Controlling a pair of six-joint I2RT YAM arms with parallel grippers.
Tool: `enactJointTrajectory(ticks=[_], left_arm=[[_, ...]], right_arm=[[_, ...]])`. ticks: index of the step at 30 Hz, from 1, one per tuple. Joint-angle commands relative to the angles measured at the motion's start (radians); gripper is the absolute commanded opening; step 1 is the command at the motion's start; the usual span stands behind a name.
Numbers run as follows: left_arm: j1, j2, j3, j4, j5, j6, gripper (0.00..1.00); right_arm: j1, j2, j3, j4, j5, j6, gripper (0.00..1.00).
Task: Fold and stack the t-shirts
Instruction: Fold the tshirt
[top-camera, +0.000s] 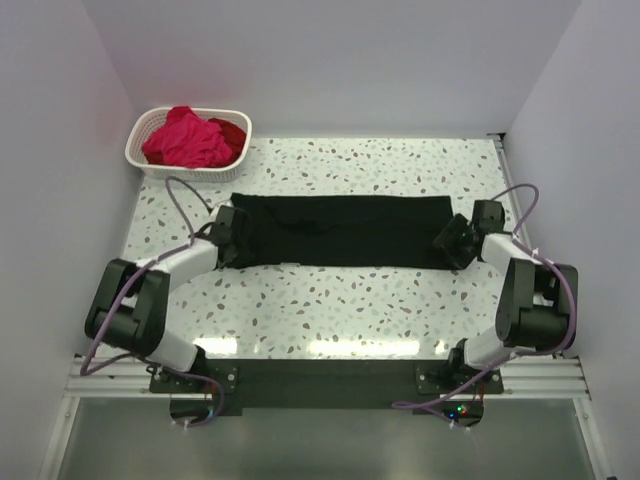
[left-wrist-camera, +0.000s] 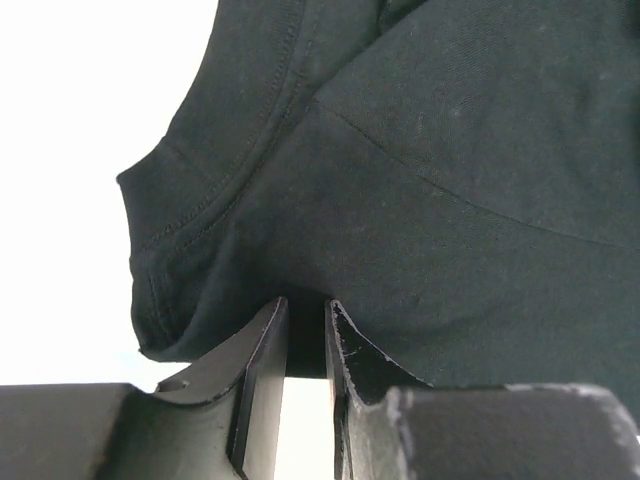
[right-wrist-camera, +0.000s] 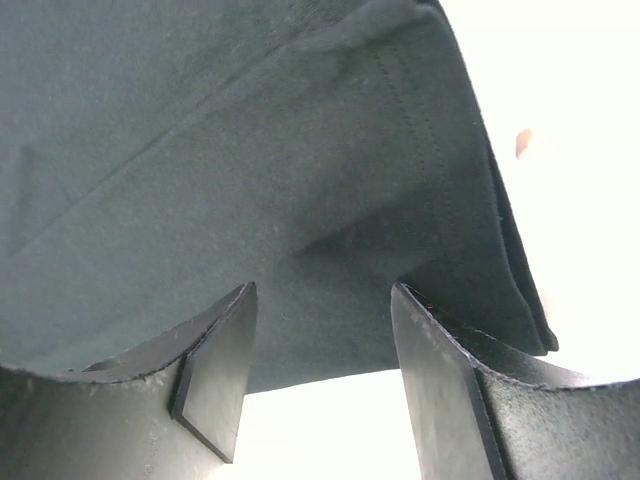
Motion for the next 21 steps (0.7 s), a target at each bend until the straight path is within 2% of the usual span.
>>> enactJointTrajectory(ticks=[1,2,3,4,8,10,12,13,14,17,21], left_arm=[[0.007,-0.119,-0.157,-0.1,0.084,-0.029,0.27],[0.007,-0.205,-0.219,-0.118,0.09,-0.035,0.27],[0.007,-0.205,-0.243,-0.132,0.092,-0.041,0.28],[0.007,-0.3,-0.273,-0.159,0.096,-0.045,0.28],[0.007,-0.506,-0.251,-0.248,0.046,-0.049,0.39],[0.007,-0.57,-0.202,-0.255,0.044,-0.044,0.44],[0.007,-0.575,-0.165,-0.241,0.056,-0.036,0.48],[0.007,-0.569,-0.142,-0.2,0.073,-0.035,0.53],[0.007,-0.56,-0.134,-0.172,0.084,-0.027,0.57],[0.007,-0.483,-0.102,-0.051,0.125,-0.026,0.66],[0.009,-0.297,0.016,0.058,0.155,-0.023,0.66]], right_arm=[[-0.027,-0.052,-0.113,-0.124,0.007,-0.008,0.61],[-0.028,-0.112,-0.128,-0.146,0.014,-0.023,0.61],[-0.028,-0.112,-0.128,-0.16,0.018,-0.024,0.62],[-0.027,-0.17,-0.133,-0.174,0.02,-0.042,0.62],[-0.016,-0.304,-0.131,-0.211,0.0,-0.071,0.63],[0.042,-0.371,-0.128,-0.183,-0.038,-0.064,0.64],[0.119,-0.393,-0.098,-0.143,-0.043,-0.059,0.64],[0.213,-0.39,-0.082,-0.125,-0.048,-0.06,0.64],[0.255,-0.381,-0.07,-0.1,-0.063,-0.065,0.64],[0.401,-0.301,0.006,-0.019,-0.118,-0.085,0.64],[0.542,-0.172,0.155,0.029,-0.137,-0.102,0.62]])
